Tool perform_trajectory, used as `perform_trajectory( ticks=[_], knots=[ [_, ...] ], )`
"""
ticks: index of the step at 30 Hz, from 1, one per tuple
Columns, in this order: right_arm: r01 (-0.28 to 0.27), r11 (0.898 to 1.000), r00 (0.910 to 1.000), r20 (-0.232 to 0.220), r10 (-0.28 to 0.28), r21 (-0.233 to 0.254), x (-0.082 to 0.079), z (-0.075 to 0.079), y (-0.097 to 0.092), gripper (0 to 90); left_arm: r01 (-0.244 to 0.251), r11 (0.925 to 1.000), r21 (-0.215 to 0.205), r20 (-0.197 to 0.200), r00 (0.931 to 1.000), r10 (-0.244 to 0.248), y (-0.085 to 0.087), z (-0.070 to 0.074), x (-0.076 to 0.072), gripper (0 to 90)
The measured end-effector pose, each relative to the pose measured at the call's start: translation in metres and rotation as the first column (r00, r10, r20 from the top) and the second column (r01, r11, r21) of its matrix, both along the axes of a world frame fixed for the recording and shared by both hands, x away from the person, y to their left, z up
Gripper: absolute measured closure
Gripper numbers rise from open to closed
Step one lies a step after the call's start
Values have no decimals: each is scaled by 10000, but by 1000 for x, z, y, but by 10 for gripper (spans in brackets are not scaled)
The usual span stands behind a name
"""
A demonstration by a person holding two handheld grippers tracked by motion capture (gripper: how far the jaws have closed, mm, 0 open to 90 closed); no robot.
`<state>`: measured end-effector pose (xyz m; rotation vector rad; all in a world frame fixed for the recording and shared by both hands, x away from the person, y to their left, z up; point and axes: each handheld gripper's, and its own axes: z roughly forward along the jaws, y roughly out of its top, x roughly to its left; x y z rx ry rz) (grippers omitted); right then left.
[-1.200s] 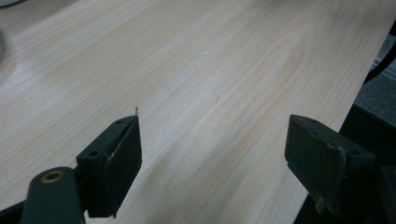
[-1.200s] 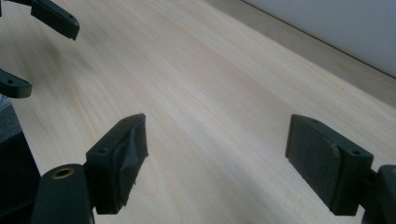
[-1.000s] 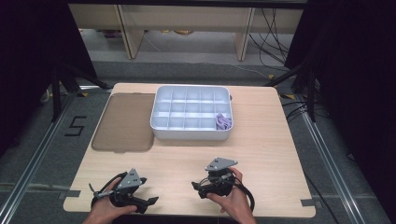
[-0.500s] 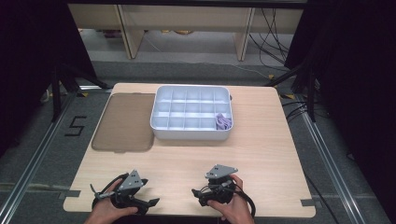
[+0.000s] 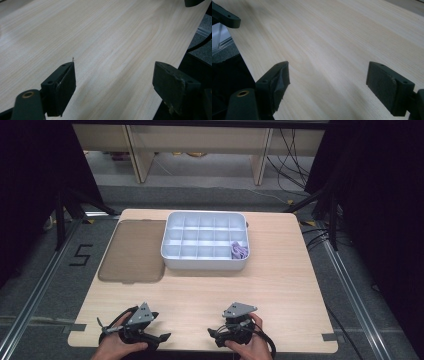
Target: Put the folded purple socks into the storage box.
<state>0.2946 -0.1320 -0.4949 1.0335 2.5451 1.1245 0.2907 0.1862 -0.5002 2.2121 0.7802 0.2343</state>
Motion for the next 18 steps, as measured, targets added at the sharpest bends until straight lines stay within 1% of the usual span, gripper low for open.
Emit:
perform_trajectory(
  ticks=[1,4,5,7,8,12,13,14,15,16,17,18],
  knots=[
    [20,10000,10000,61,-20,6,0,0,-1,197,30,10000,93,44,10000,-30,0,0,0,184],
    [97,10000,10000,-22,-97,21,-1,0,-1,195,7,10000,26,13,10000,-7,0,0,0,184],
    [113,9999,9999,-15,-112,60,-2,0,-2,195,-1,10000,62,47,10000,1,0,0,0,184],
    [-142,9999,9997,189,141,38,0,-2,-2,193,1,10000,83,43,10000,-2,0,0,0,184],
    [-163,9999,9997,178,162,51,0,-2,-2,192,25,10000,80,26,10000,-26,0,0,1,184],
    [46,10000,9999,113,-47,75,-1,-2,-3,189,1,10000,-5,12,10000,-1,0,0,0,184],
    [24,9999,9998,180,-25,99,-1,-2,-3,189,-9,10000,34,32,10000,9,0,0,0,184],
    [40,9999,9999,148,-42,97,-1,-2,-3,189,-1,10000,-9,7,10000,1,0,0,0,184],
    [74,9999,9998,161,-76,77,-1,-2,-3,189,-5,10000,46,41,10000,5,0,0,0,184],
    [263,9996,9997,3,-263,43,-2,-1,-3,189,-3,10000,30,15,10000,3,0,0,0,184],
    [137,9999,9998,133,-138,63,-1,-2,-3,189,-10,10000,7,4,10000,10,0,0,0,184],
    [260,9996,9997,-31,-260,56,-2,-1,-3,189,8,10000,81,57,10000,-9,1,0,0,184]
  ],
)
